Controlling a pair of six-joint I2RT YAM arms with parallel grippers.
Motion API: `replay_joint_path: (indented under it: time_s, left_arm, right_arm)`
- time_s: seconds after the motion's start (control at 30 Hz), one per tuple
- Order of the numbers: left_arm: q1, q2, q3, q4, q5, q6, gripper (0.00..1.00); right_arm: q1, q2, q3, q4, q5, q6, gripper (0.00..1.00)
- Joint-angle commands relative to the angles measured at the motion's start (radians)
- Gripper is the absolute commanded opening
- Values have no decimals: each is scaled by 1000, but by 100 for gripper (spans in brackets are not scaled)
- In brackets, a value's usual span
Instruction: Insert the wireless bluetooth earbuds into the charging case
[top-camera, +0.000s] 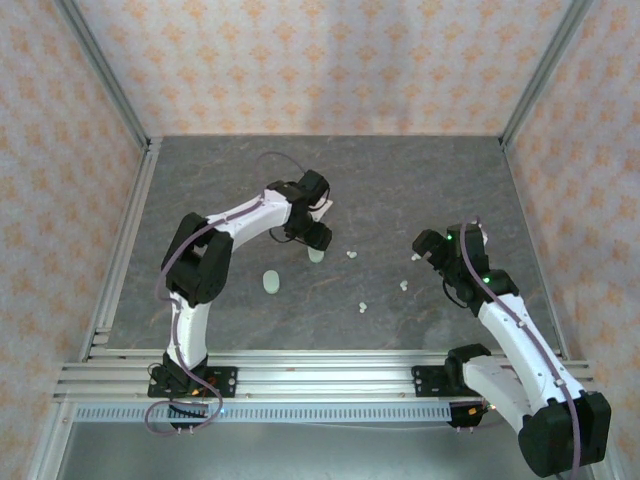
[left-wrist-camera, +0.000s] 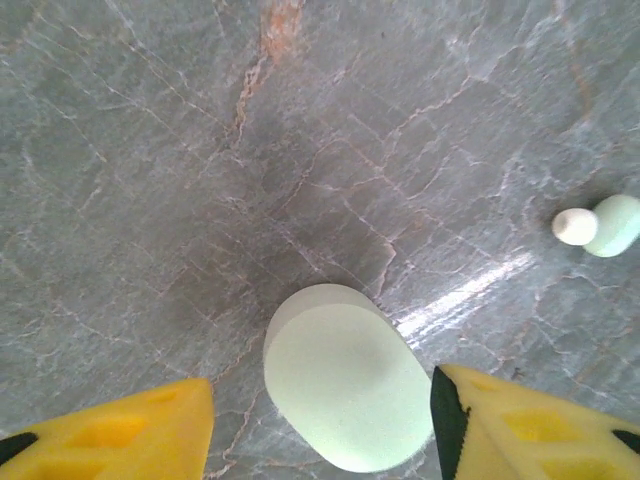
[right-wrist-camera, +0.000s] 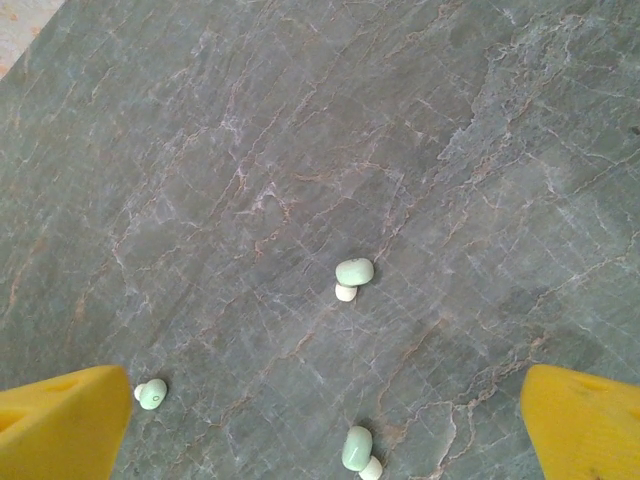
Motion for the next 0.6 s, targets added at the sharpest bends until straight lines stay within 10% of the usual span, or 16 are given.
replay_joint_path:
  time_s: [0.0,0.57]
  left_arm:
    - [23,-58,21,7,34,13,61]
    - [-38,-2,-15,-12,-83,-362,74]
  right_arm:
    - [5,-4,2,-24,-11,17,100]
    - [7,69,-14,36,-90,62,100]
